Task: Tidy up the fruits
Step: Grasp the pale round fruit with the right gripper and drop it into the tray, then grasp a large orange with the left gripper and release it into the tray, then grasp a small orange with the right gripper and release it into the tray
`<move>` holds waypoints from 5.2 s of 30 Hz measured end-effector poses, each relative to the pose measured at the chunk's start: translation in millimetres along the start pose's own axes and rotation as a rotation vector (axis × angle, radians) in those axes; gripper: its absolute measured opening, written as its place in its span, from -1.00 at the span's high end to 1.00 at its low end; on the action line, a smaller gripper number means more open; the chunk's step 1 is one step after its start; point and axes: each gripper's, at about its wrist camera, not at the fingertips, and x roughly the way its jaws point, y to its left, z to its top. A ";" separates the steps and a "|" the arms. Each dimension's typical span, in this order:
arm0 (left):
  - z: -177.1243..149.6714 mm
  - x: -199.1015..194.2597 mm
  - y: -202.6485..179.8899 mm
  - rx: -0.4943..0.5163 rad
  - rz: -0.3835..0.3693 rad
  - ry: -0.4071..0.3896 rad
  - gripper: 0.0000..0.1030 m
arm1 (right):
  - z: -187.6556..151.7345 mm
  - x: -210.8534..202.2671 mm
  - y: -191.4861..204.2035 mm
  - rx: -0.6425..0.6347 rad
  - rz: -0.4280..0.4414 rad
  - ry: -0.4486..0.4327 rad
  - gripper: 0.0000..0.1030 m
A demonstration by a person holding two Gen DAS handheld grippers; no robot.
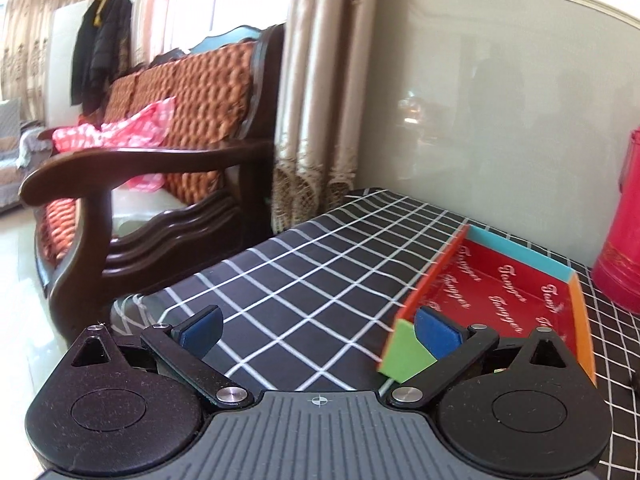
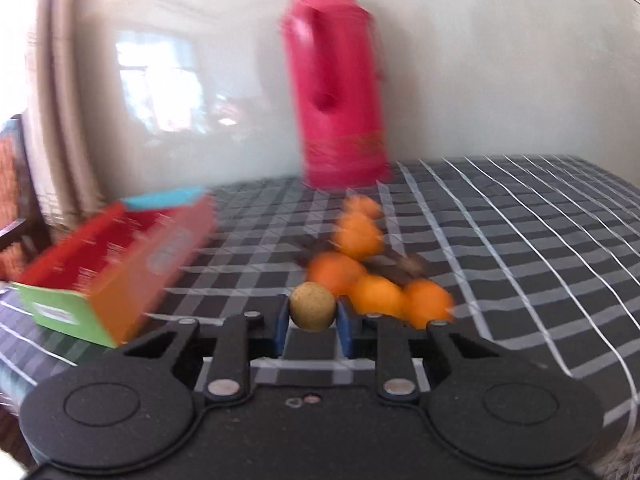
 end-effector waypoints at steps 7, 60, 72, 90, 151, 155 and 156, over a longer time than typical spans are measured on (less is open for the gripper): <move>-1.9 2.6 24.6 -0.028 0.039 0.008 -0.97 | 33.4 22.4 70.7 -0.078 0.254 -0.040 0.67; -76.8 -50.5 -253.3 0.391 -0.635 0.088 -0.97 | 12.3 -32.2 -138.4 0.168 -0.569 -0.136 -0.88; -93.0 -33.4 -277.2 0.339 -0.698 0.205 -0.28 | 14.2 -31.4 -140.0 0.162 -0.546 -0.144 -0.88; -90.7 -48.0 -264.8 0.339 -0.713 0.123 0.24 | 14.8 -33.9 -139.0 0.175 -0.514 -0.156 -0.88; -14.4 -19.0 -74.2 0.196 -0.025 -0.123 -1.00 | -2.3 16.2 -93.9 0.250 -0.091 0.072 0.63; -16.2 -20.1 -77.6 0.202 -0.031 -0.124 -1.00 | -3.3 17.8 -78.5 0.143 -0.128 0.067 0.61; -16.5 -20.7 -77.7 0.204 -0.030 -0.128 -1.00 | -2.9 17.5 -78.3 0.143 -0.129 0.067 0.62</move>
